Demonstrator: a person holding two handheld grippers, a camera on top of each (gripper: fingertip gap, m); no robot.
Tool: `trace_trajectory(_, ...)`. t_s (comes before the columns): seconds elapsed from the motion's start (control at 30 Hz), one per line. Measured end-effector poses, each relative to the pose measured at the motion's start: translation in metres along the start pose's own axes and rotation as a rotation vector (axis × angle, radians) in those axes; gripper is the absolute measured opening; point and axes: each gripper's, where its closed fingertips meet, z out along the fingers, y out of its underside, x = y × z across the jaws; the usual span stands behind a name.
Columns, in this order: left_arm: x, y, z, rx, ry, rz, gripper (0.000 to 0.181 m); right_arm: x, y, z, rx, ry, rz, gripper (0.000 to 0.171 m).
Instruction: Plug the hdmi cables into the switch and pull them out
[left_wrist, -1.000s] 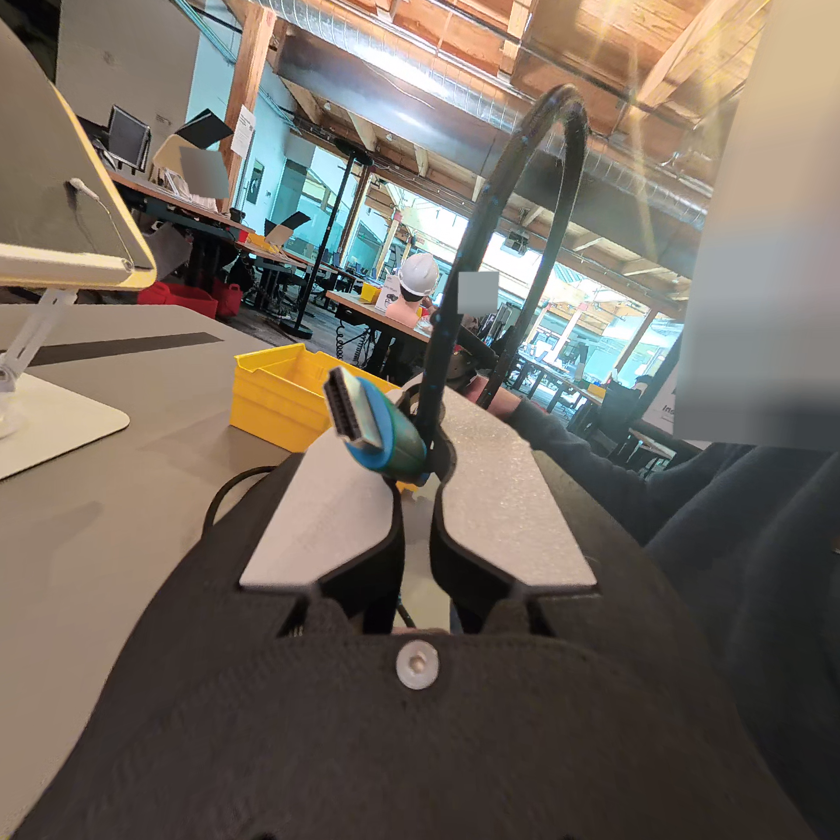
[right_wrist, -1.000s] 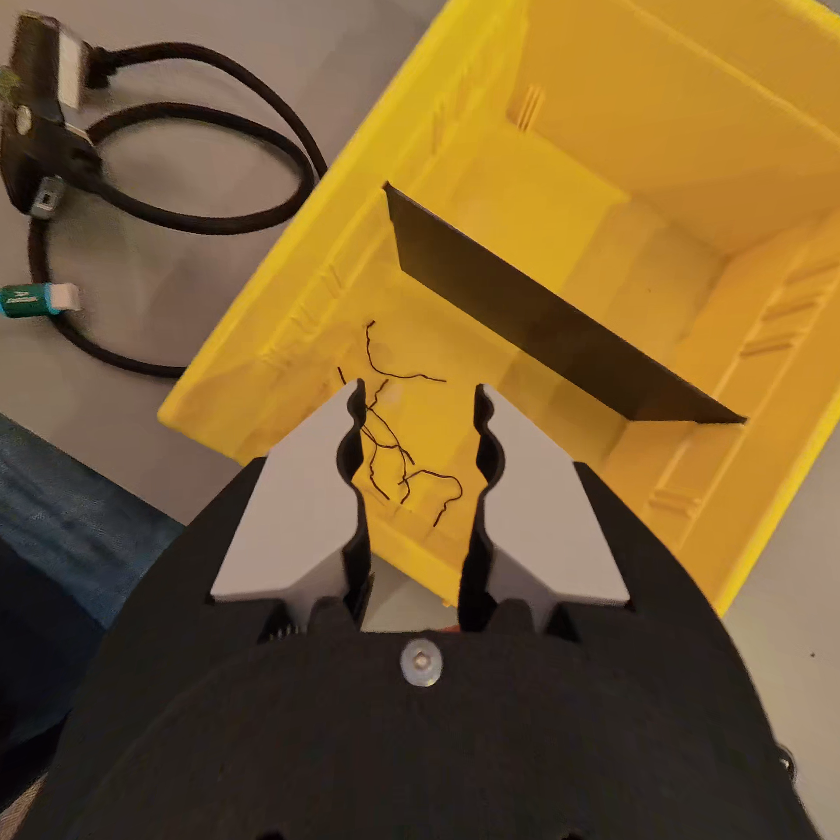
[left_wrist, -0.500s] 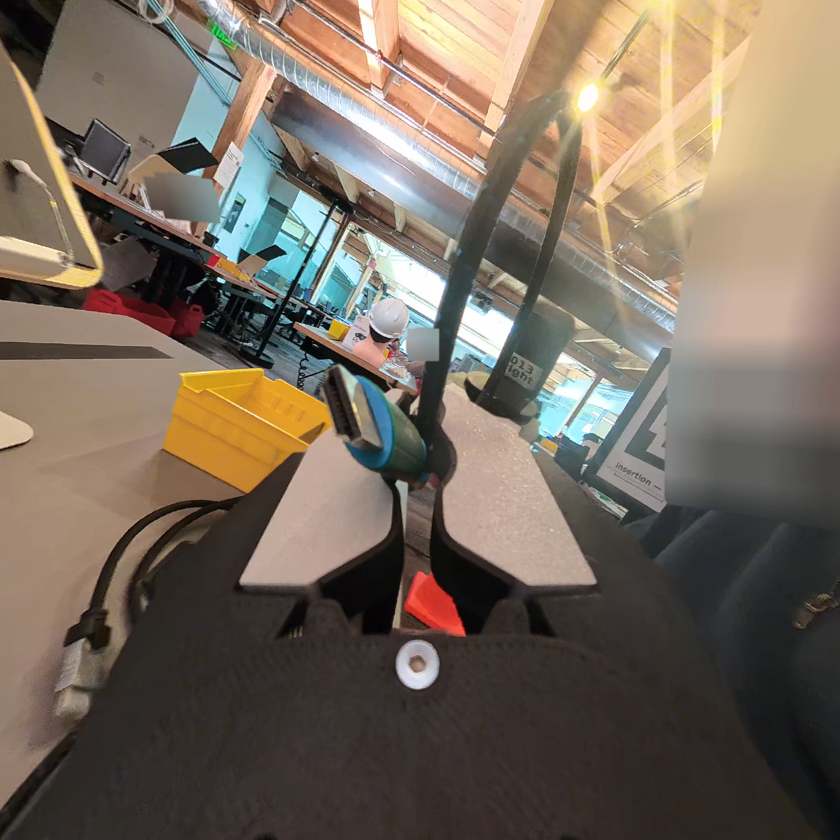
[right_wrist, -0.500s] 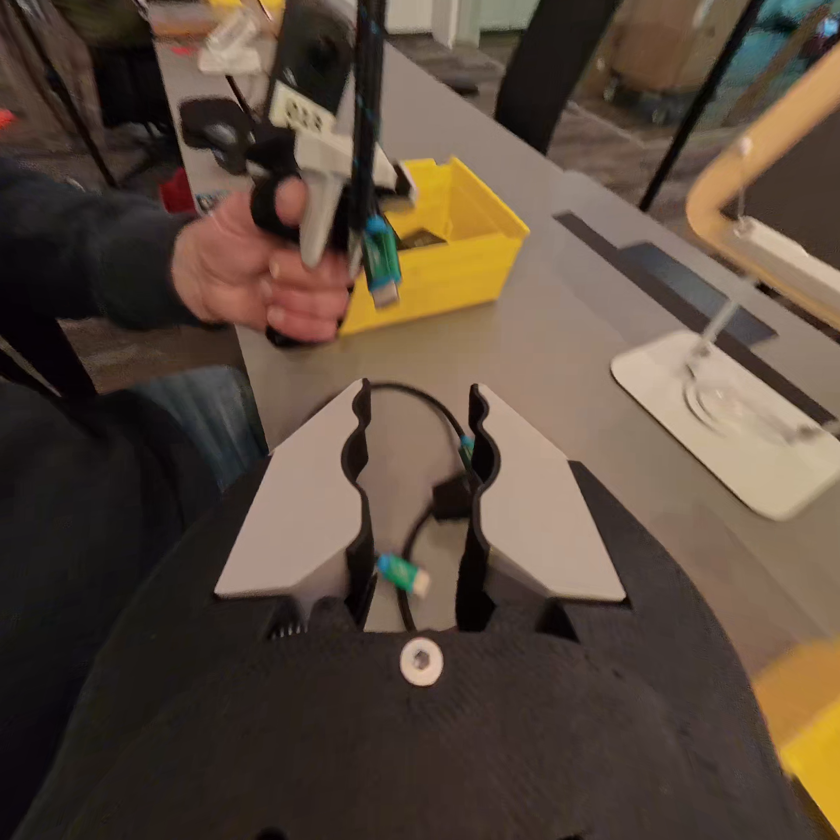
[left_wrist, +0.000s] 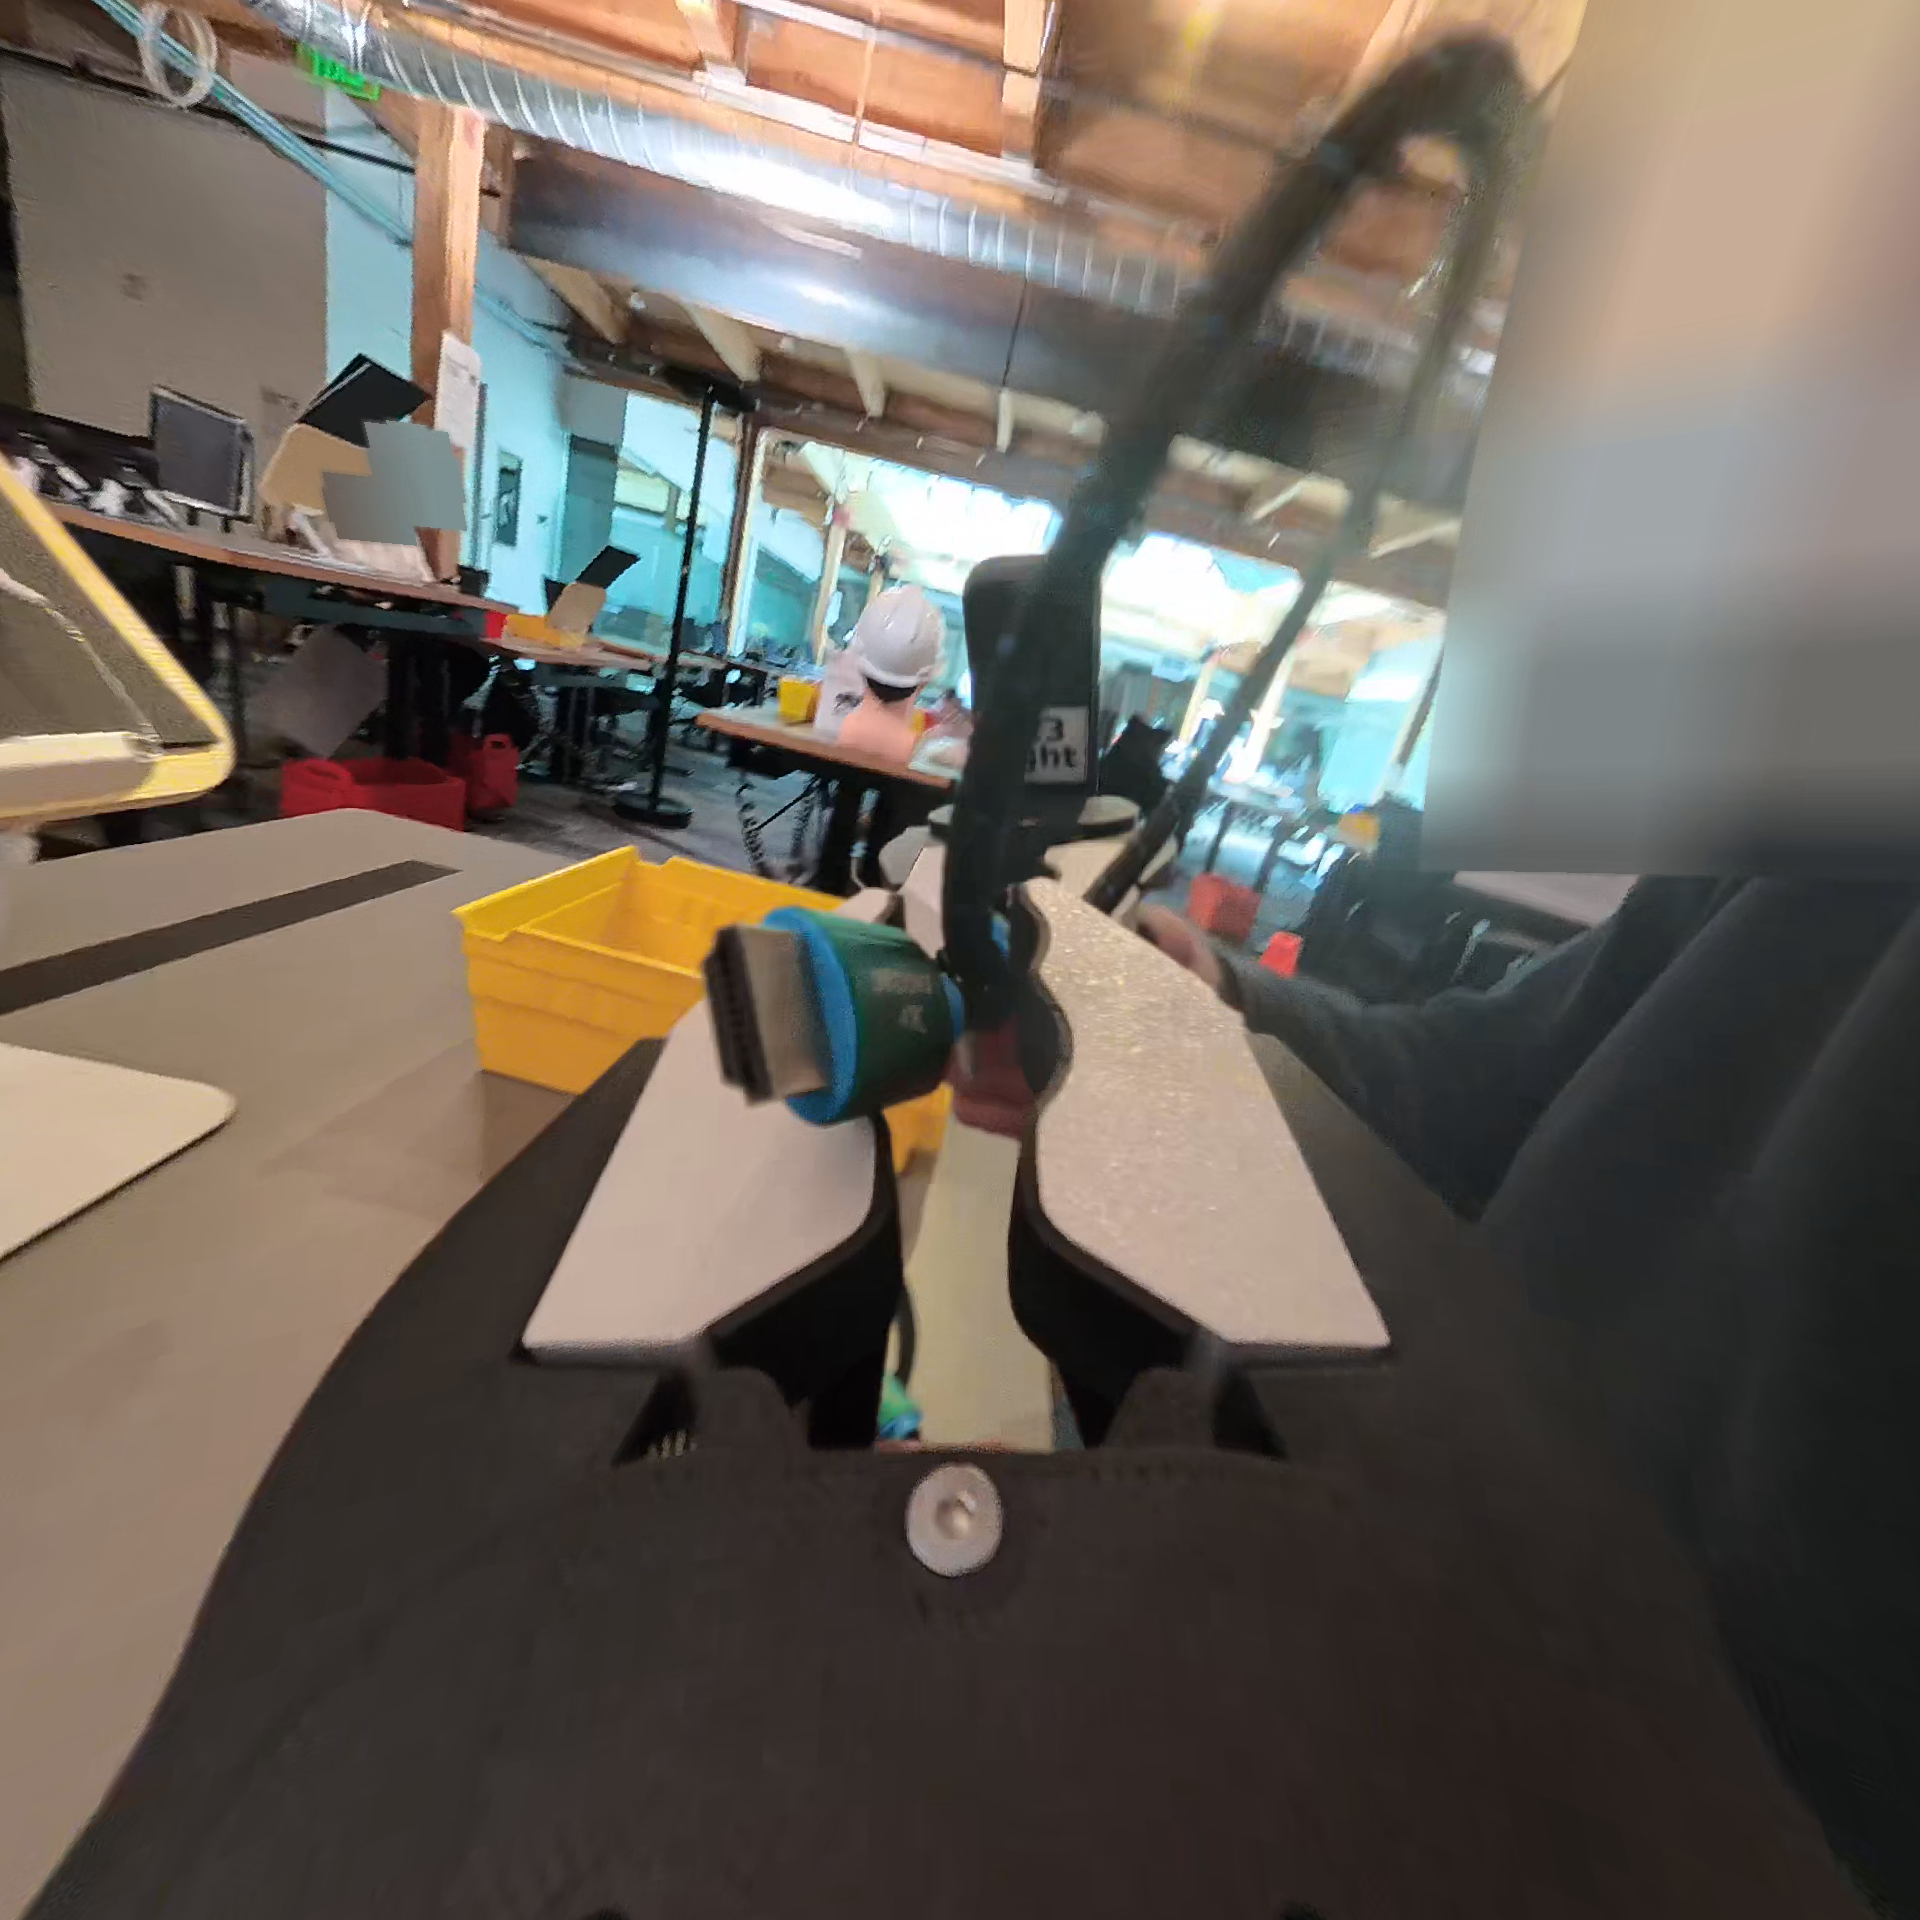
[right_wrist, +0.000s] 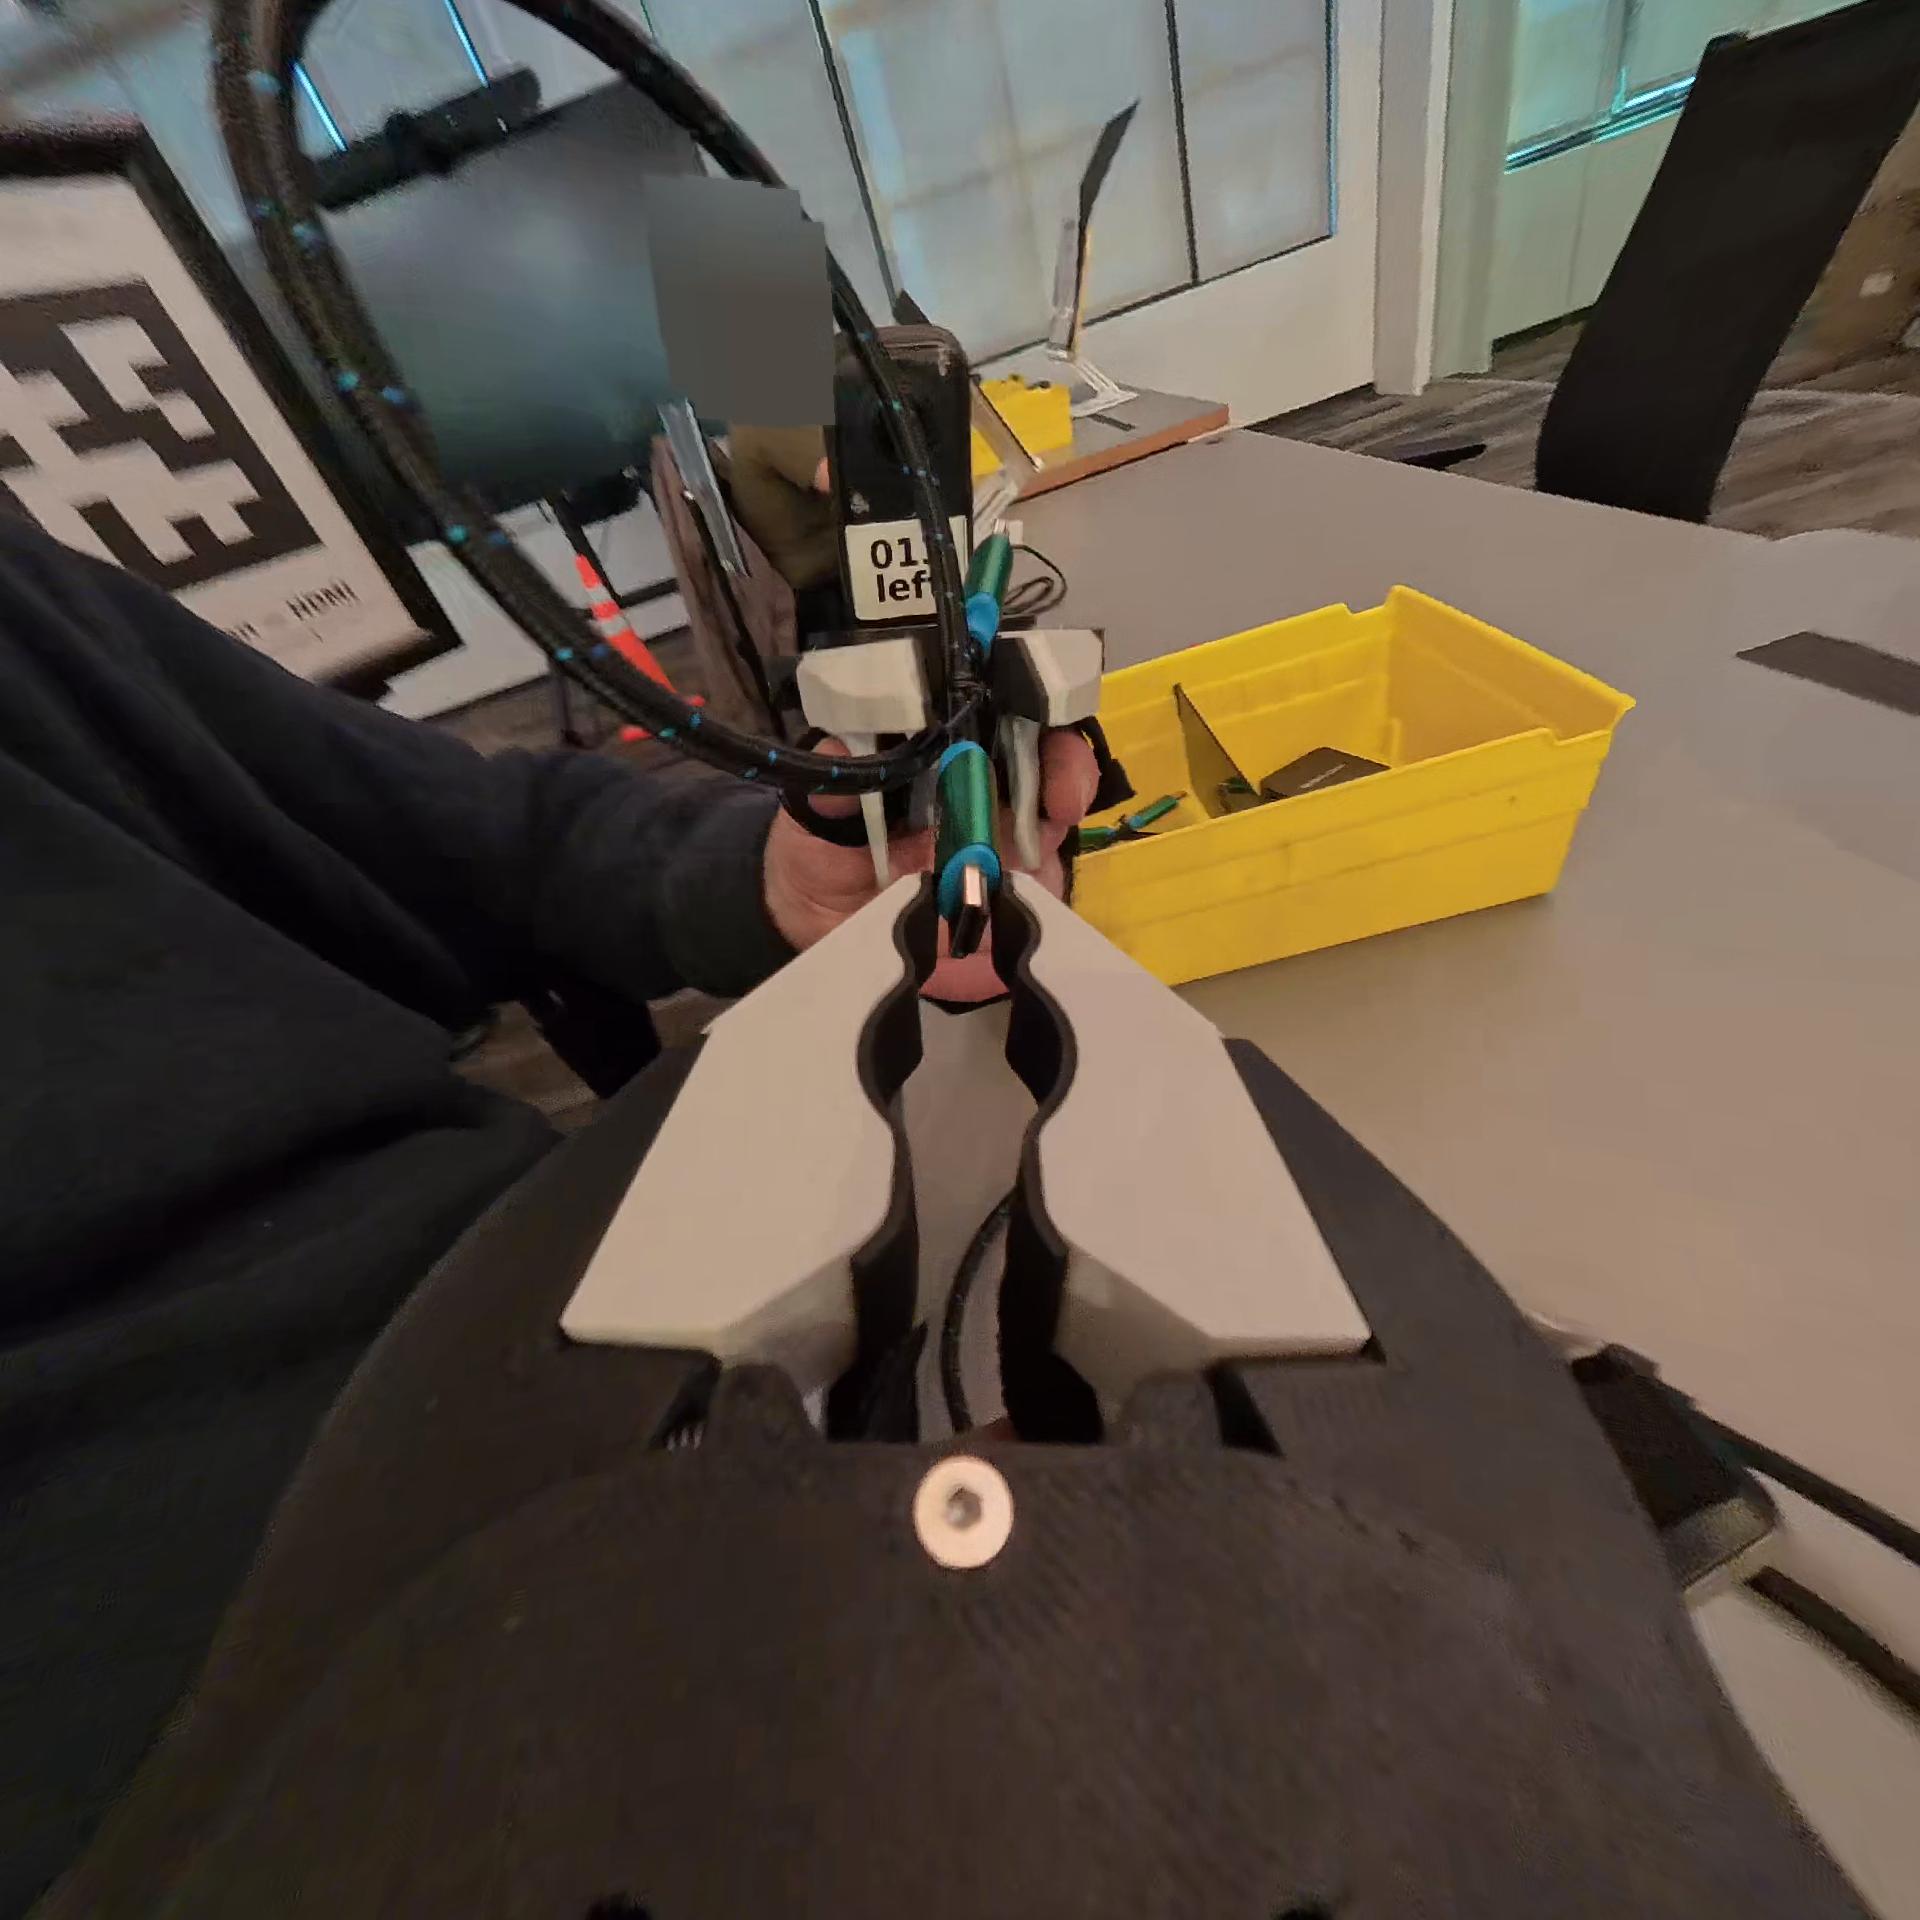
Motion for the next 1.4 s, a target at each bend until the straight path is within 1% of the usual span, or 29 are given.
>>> trace_trajectory(0.07, -0.005, 0.006, -0.005, -0.084, -0.061, 0.085, 0.029, 0.002, 0.002, -0.004, -0.006, -0.023, 0.049, 0.008)
trace_trajectory(0.13, -0.008, 0.007, -0.012, -0.134, -0.12, 0.164, 0.036, 0.001, 0.003, -0.006, 0.014, -0.071, 0.117, 0.008)
trace_trajectory(0.23, -0.01, 0.013, -0.022, -0.21, -0.175, 0.285, 0.041, -0.001, -0.004, -0.014, 0.095, -0.177, 0.243, 0.008)
trace_trajectory(0.3, -0.007, 0.018, -0.023, -0.23, -0.172, 0.328, 0.048, -0.009, -0.003, -0.018, 0.106, -0.29, 0.327, 0.008)
trace_trajectory(0.33, -0.006, 0.017, -0.021, -0.217, -0.165, 0.331, 0.055, -0.012, -0.002, -0.018, 0.107, -0.328, 0.349, 0.008)
trace_trajectory(0.4, -0.002, 0.02, -0.013, -0.206, -0.134, 0.337, 0.062, -0.013, 0.004, -0.015, 0.105, -0.354, 0.39, 0.008)
trace_trajectory(0.5, 0.002, 0.032, 0.0, -0.234, -0.096, 0.437, 0.072, -0.015, 0.008, -0.012, 0.122, -0.395, 0.461, 0.007)
trace_trajectory(0.57, 0.01, 0.035, 0.006, -0.244, -0.057, 0.466, 0.066, -0.016, 0.011, -0.011, 0.117, -0.408, 0.488, 0.007)
trace_trajectory(0.7, 0.019, 0.04, 0.013, -0.279, -0.034, 0.628, 0.049, -0.021, 0.014, -0.009, 0.128, -0.453, 0.55, 0.008)
trace_trajectory(0.73, 0.02, 0.04, 0.013, -0.29, -0.028, 0.643, 0.045, -0.021, 0.016, -0.009, 0.124, -0.457, 0.56, 0.008)
trace_trajectory(0.77, 0.021, 0.04, 0.012, -0.299, -0.018, 0.647, 0.044, -0.022, 0.018, -0.008, 0.12, -0.465, 0.571, 0.007)
trace_trajectory(0.97, 0.036, 0.04, 0.016, -0.302, 0.045, 0.655, 0.042, -0.032, 0.022, -0.011, 0.105, -0.539, 0.611, 0.008)
trace_trajectory(1.07, 0.041, 0.04, 0.017, -0.303, 0.056, 0.651, 0.043, -0.038, 0.019, -0.014, 0.12, -0.552, 0.576, 0.007)
trace_trajectory(1.17, 0.03, 0.044, 0.014, -0.323, 0.035, 0.671, 0.044, -0.04, 0.012, -0.016, 0.151, -0.559, 0.559, 0.008)
trace_trajectory(1.23, 0.019, 0.051, 0.014, -0.354, 0.008, 0.707, 0.048, -0.046, 0.004, -0.018, 0.174, -0.588, 0.541, 0.008)
trace_trajectory(1.3, 0.008, 0.056, 0.012, -0.369, -0.012, 0.704, 0.054, -0.053, -0.002, -0.018, 0.185, -0.613, 0.521, 0.008)
trace_trajectory(1.4, 0.002, 0.06, 0.013, -0.374, -0.02, 0.709, 0.056, -0.054, 0.0, -0.016, 0.173, -0.611, 0.524, 0.008)
